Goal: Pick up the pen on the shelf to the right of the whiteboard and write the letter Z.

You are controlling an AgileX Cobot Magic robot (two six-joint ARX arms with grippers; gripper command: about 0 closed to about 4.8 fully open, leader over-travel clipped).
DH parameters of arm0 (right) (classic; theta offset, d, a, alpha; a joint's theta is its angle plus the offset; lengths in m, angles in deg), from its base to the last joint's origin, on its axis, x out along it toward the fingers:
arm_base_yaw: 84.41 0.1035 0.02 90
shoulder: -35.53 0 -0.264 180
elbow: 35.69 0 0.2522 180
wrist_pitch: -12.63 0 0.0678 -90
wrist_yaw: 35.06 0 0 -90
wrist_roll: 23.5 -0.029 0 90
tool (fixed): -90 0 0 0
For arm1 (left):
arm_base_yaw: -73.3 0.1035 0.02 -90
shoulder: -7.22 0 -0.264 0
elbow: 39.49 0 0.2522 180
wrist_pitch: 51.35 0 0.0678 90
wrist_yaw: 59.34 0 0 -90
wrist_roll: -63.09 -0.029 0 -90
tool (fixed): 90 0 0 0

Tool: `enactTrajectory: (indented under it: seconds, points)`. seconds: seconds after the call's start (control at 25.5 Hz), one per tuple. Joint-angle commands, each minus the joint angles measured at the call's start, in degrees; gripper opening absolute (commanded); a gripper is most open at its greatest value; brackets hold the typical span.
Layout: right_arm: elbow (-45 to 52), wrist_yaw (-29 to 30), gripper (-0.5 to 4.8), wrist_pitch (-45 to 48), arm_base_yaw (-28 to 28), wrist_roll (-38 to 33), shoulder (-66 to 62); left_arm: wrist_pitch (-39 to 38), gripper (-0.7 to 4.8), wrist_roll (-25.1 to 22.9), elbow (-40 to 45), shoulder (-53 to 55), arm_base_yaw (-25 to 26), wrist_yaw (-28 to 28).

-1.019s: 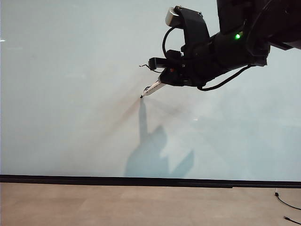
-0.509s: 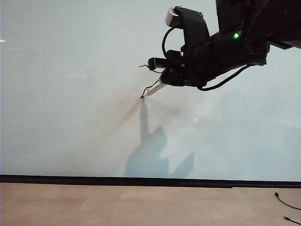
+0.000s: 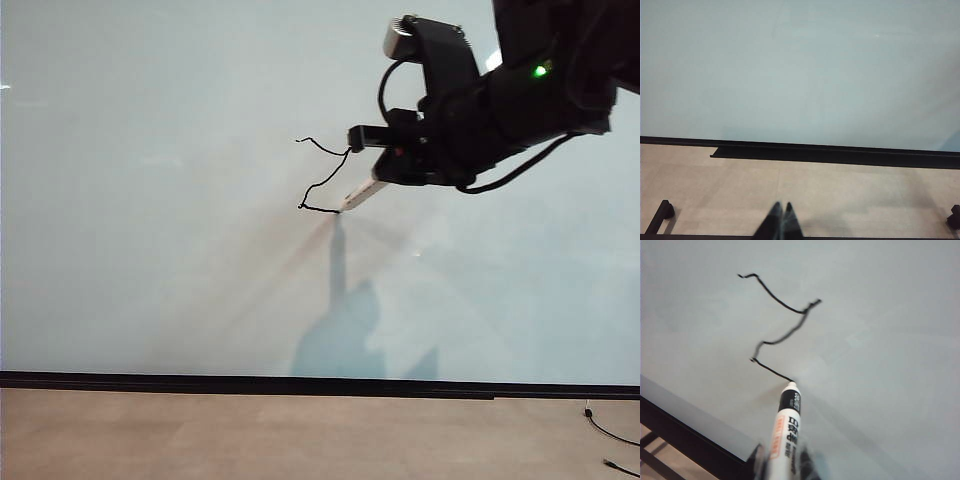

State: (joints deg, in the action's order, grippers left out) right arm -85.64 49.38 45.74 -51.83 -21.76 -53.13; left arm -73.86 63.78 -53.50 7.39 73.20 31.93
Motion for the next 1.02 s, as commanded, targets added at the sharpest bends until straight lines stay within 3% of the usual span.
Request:
enactTrajectory:
  seconds: [0.04,0.47,0.67,1.02]
  points:
    - [0.59,-3.39,-0.09,1.36,-0.72,-0.02,1.33,0.63,-0.05,-0.24,-0.13,0.02,-0.02,0.02]
    - [2.82,-2.95,-0.09,1.49,-2.23,0.00,4.07,0.63,-0.05,-0.24,-0.13,0.02,-0.02,0.02]
    - [3.65,1.44,-0.09,5.16,0.07,0.26,5.57,0.63,-0.05,-0.24,-0.13,0.02,-0.02,0.02]
    - [15.28,3.26,-0.09,5.27,-0.61,2.60,19.67,0.63,-0.05,-0.24,-0.13,0.02,-0.02,0.02]
